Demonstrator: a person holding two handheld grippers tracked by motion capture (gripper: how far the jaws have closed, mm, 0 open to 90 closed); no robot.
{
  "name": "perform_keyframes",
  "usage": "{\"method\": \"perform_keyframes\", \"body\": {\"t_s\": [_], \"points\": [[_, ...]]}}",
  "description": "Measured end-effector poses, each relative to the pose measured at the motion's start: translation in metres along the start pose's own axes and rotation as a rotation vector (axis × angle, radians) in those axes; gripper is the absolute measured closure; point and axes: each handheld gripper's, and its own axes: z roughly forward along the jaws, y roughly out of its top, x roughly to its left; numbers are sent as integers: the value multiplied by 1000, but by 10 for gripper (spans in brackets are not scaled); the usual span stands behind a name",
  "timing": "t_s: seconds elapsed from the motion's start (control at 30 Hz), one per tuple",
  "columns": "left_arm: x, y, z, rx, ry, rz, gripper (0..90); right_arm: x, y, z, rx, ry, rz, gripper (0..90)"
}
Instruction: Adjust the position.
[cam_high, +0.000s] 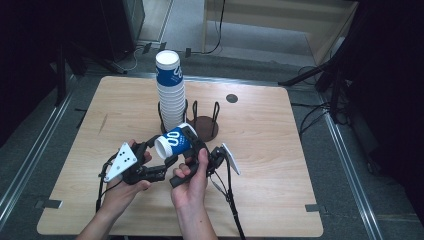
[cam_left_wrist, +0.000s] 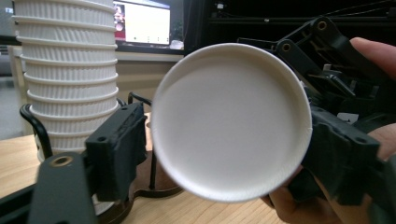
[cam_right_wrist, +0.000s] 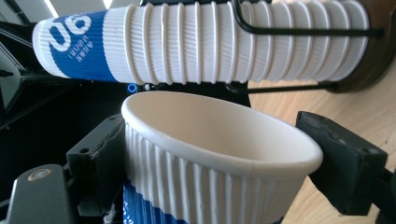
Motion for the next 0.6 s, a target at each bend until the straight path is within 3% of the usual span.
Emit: {"method": "perform_keyframes", "body": {"t_s": [0.1, 0.13, 0.23, 0.37, 0.6], "points": [[2, 2, -2, 1, -3, -30, 133, 1, 2, -1, -18, 8, -18, 146], [2, 2, -2, 8, -16, -59, 130, 2, 3, -1, -22, 7, -28, 146], [1, 4, -3, 54, -20, -68, 2, 1, 5, -3, -42, 12, -80, 147], [0, 5, -3, 105, 29, -74, 0, 3, 5, -5, -71, 30, -156, 150], [2, 6, -4, 138, 23, -82, 0, 5, 11, -11, -96, 4, -292, 150]]}}
